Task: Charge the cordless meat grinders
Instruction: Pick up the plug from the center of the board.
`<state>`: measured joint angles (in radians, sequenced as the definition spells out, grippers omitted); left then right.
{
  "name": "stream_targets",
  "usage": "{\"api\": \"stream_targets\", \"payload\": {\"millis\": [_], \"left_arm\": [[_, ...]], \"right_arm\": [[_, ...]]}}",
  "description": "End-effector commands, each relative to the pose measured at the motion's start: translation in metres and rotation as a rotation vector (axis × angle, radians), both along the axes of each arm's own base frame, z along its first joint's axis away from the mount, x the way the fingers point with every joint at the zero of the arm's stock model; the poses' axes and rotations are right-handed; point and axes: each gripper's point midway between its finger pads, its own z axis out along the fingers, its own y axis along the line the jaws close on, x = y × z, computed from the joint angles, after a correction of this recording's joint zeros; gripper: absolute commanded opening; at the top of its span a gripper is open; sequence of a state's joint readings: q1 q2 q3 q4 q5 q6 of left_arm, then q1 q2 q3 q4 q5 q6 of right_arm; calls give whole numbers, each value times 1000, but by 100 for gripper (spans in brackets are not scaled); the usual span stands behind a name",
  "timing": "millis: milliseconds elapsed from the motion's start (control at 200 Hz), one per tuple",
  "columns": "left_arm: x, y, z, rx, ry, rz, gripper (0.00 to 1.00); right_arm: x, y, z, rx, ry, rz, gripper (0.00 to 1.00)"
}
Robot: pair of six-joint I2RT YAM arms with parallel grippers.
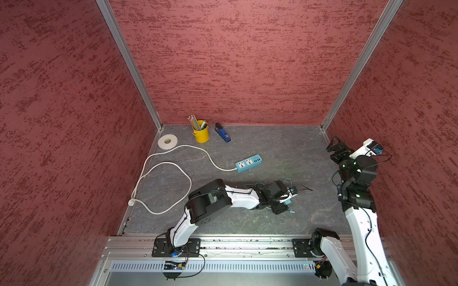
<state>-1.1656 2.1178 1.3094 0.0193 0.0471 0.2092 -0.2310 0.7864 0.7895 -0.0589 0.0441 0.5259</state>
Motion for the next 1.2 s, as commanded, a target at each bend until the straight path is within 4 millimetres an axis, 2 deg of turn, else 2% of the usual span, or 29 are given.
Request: {"api": "stream_targets", "payload": {"millis": [0, 140, 366, 616, 761, 962, 1122, 1197], "left_arm": [[7, -4, -3, -8, 7, 12, 71], [8, -2, -6, -5, 13, 8, 61], [7, -3, 4, -42, -15, -15, 49], [6, -6, 11, -77, -24, -29, 45], [7, -8, 15, -105, -21, -21, 50], [8, -9, 14, -110, -16, -12, 46], [10, -8, 25, -168, -45, 3, 44], [13, -5, 34, -217, -66, 18, 43]], "right_arm": [[0, 3, 12, -12, -21, 18, 100], [1, 3, 11, -12, -16, 20, 100], [2, 4, 9, -13, -9, 26, 100], [3, 5, 9, -16, -5, 34, 100], [2, 5, 10, -23, 2, 35, 100], [2, 5, 6, -26, 5, 36, 100], [5, 8, 0, -14, 19, 54, 100], [7, 10, -9, 0, 39, 70, 100]]}}
